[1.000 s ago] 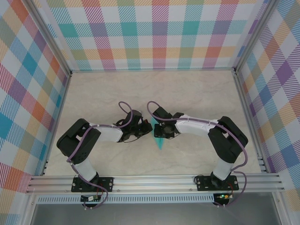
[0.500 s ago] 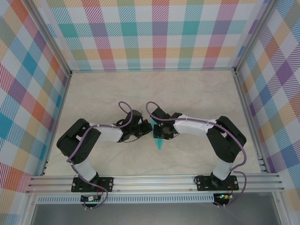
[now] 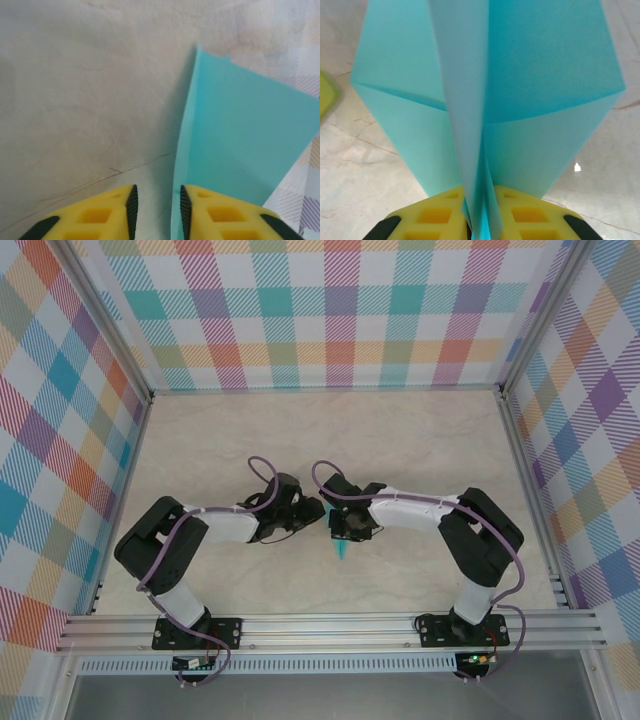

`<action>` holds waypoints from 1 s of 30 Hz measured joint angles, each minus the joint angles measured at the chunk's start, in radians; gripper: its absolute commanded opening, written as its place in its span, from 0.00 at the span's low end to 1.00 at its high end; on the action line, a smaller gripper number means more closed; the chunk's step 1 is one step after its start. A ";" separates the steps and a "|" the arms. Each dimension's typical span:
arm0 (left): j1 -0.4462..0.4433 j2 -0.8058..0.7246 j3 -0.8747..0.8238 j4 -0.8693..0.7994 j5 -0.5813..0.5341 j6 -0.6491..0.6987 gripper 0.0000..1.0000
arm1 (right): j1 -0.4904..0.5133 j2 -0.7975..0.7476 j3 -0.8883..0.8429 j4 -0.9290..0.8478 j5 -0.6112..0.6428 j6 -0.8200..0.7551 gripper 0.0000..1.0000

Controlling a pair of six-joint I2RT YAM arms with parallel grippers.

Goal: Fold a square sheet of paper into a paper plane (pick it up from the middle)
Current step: Pick up the paper plane from the center of the table.

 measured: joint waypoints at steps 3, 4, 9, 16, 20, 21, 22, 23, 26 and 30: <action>0.027 -0.076 -0.005 -0.059 -0.041 0.000 0.58 | 0.000 0.006 0.010 -0.017 0.012 0.000 0.15; 0.034 -0.098 -0.005 -0.079 -0.055 0.000 0.60 | 0.000 0.009 0.014 -0.022 0.013 0.000 0.15; 0.073 -0.214 -0.011 -0.224 -0.166 0.003 0.72 | 0.000 0.040 0.044 -0.037 0.024 0.000 0.16; 0.087 -0.295 -0.018 -0.388 -0.286 0.017 0.85 | 0.000 0.076 0.074 -0.056 0.029 0.000 0.16; 0.090 -0.316 -0.018 -0.455 -0.340 0.029 0.89 | 0.000 0.085 0.084 -0.064 0.033 0.001 0.13; 0.092 -0.316 -0.018 -0.472 -0.351 0.030 0.91 | 0.000 0.088 0.088 -0.069 0.034 0.001 0.12; 0.093 -0.316 -0.018 -0.486 -0.359 0.032 0.92 | 0.000 0.090 0.090 -0.072 0.035 0.002 0.11; 0.094 -0.316 -0.018 -0.504 -0.367 0.032 0.94 | 0.000 0.092 0.094 -0.074 0.035 0.001 0.10; 0.100 -0.316 -0.018 -0.545 -0.386 0.040 1.00 | 0.004 0.103 0.115 -0.094 0.040 0.000 0.09; 0.117 -0.316 -0.017 -0.593 -0.408 0.052 1.00 | 0.000 0.111 0.174 -0.139 0.069 -0.016 0.10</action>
